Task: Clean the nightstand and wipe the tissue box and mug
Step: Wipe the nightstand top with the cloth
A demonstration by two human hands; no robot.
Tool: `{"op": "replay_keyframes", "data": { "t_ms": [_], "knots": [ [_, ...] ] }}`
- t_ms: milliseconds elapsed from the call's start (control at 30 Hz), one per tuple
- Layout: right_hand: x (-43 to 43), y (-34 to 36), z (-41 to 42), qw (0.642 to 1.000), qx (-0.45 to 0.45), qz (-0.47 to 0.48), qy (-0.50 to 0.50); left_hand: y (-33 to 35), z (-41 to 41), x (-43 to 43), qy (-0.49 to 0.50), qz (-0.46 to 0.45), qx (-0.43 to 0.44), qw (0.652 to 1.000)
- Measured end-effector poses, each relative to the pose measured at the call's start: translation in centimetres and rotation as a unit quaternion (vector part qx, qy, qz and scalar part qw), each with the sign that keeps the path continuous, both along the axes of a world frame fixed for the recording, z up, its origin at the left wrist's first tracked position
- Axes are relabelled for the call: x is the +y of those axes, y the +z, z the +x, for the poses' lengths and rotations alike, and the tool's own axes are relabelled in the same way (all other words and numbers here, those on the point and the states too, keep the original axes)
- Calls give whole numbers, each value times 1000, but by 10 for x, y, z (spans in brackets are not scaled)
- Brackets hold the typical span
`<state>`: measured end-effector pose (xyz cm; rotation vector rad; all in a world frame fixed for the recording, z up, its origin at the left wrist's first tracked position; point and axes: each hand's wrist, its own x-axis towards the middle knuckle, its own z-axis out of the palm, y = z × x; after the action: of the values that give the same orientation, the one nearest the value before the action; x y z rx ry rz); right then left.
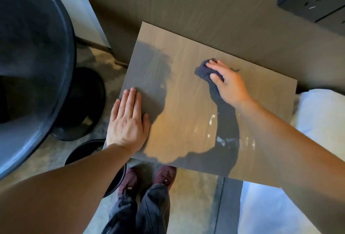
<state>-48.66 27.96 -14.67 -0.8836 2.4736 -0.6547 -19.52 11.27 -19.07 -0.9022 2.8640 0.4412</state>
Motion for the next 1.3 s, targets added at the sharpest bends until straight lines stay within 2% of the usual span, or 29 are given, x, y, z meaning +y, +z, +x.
{"op": "replay_keyframes", "data": {
  "t_ms": [67,200,700,933,1033,1167,1300],
  "knots": [
    [0,-13,-1,994,66,72,58,0,0,0,0,1,4,1000],
    [5,-26,17,987,109,112,43,1,0,0,-2,-3,2,1000],
    [72,-30,142,991,67,105,46,-2,1,2,-4,-7,29,1000],
    [95,-39,184,993,94,58,38,1,1,9,-9,4,45,999],
    [105,-41,204,994,97,31,39,8,-9,36,-56,27,78,995],
    [124,-45,228,997,68,-3,47,11,-32,73,-121,54,88,987],
    [142,-43,247,998,25,-42,47,8,-45,97,-134,51,50,988]
  ]
}}
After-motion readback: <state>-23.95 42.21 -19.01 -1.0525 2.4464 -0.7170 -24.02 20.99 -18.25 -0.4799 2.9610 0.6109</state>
